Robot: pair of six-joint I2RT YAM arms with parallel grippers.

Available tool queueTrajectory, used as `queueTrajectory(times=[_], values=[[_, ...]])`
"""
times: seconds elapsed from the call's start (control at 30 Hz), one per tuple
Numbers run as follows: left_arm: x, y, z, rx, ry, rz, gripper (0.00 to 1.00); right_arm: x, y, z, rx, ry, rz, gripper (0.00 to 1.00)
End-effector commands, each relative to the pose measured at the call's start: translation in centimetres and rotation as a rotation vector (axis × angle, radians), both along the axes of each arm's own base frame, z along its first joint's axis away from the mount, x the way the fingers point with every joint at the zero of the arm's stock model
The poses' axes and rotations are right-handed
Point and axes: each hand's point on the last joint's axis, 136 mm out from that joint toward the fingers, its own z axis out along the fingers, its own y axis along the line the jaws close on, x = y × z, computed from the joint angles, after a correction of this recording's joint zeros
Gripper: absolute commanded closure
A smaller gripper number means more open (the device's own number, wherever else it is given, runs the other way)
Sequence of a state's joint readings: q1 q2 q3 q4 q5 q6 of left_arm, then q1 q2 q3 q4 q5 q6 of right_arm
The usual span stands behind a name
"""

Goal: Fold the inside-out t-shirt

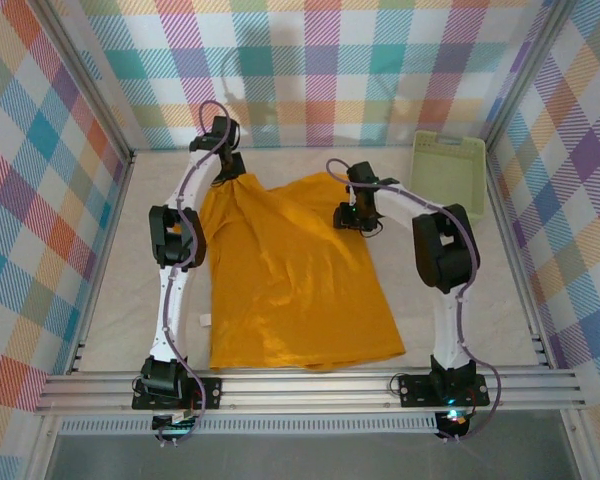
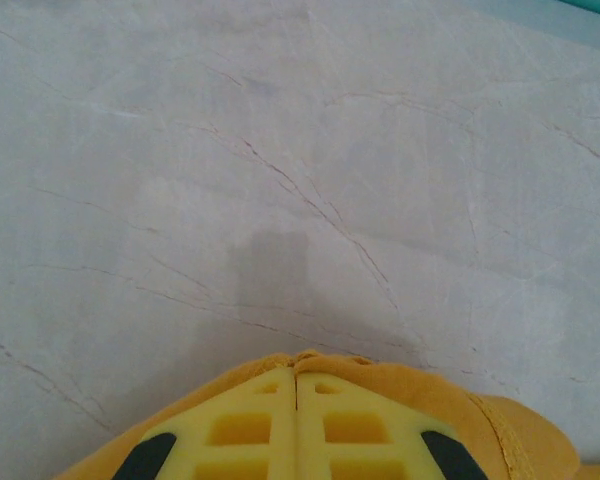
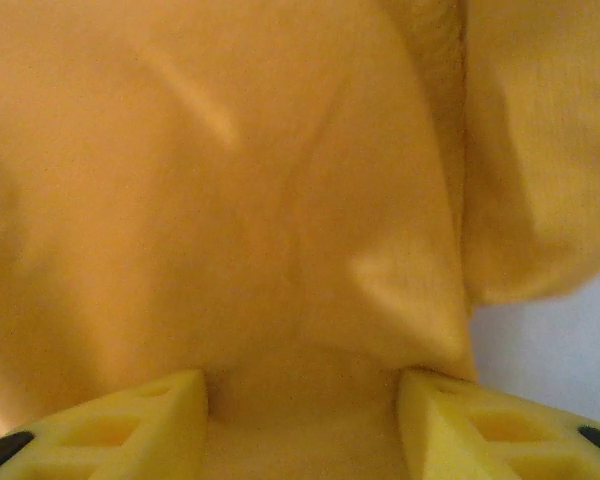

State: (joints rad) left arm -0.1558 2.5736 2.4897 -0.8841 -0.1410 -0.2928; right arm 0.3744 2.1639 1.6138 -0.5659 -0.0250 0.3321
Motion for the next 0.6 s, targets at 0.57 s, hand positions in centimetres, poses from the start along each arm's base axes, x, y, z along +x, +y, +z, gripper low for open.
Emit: queueTrajectory(times=[0.57], values=[[2.6, -1.6, 6.2, -0.067, -0.156, -0.098, 0.67, 7.0, -3.7, 7.7, -0.009, -0.123, -0.13, 0.5]])
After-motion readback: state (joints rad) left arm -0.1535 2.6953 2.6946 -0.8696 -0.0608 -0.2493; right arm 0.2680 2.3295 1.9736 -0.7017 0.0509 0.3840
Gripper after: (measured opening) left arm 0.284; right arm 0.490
